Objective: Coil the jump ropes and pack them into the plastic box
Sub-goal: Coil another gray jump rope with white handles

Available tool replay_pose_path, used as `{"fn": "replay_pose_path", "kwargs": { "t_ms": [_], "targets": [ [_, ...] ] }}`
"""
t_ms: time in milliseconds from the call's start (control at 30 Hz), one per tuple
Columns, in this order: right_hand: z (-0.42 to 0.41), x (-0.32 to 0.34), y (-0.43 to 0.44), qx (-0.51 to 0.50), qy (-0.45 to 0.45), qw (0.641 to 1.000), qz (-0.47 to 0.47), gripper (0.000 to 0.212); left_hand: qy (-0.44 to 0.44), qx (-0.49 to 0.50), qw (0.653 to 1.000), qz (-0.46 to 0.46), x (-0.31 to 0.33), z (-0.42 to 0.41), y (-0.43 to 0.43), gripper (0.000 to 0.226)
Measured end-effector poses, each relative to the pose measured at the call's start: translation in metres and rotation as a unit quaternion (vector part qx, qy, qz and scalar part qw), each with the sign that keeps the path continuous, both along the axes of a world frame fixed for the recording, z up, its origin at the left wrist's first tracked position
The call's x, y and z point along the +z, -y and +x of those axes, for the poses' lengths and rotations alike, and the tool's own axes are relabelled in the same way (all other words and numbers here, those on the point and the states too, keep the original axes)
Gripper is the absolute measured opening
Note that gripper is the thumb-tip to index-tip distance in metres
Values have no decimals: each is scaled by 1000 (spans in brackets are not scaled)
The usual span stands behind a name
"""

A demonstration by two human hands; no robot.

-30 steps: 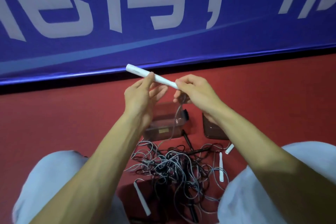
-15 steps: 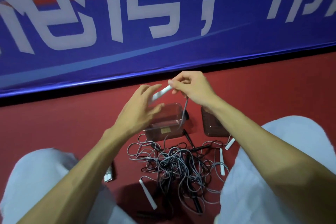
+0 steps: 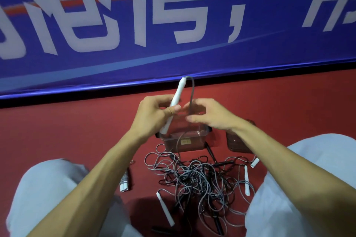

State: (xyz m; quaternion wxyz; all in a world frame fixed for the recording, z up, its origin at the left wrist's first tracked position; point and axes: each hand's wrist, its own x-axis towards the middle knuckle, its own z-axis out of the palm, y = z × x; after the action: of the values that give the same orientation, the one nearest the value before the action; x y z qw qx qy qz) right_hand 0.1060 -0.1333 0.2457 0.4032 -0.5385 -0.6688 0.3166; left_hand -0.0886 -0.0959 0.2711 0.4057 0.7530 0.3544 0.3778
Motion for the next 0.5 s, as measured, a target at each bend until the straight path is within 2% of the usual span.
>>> {"fn": "replay_pose_path", "kwargs": {
  "t_ms": [133, 233, 300, 367, 500],
  "targets": [
    [-14, -20, -4, 36, 94, 992, -75, 18, 54, -35, 997, -40, 11, -14, 7, 15],
    [-19, -26, -12, 20, 111, 991, -65, 7, 97, -15, 993, -65, 11, -24, 7, 14],
    [-20, -19, -14, -43, 4, 996, -81, 14, 111, 8, 991, -72, 9, -29, 4, 8],
    [-20, -7, -14, -102, -120, 985, -63, 17, 107, 27, 991, -72, 6, -31, 0, 3],
    [-16, 17, -10, -182, -244, 952, 28, 19, 30, 36, 996, -75, -7, -25, -8, 7]
  ]
}}
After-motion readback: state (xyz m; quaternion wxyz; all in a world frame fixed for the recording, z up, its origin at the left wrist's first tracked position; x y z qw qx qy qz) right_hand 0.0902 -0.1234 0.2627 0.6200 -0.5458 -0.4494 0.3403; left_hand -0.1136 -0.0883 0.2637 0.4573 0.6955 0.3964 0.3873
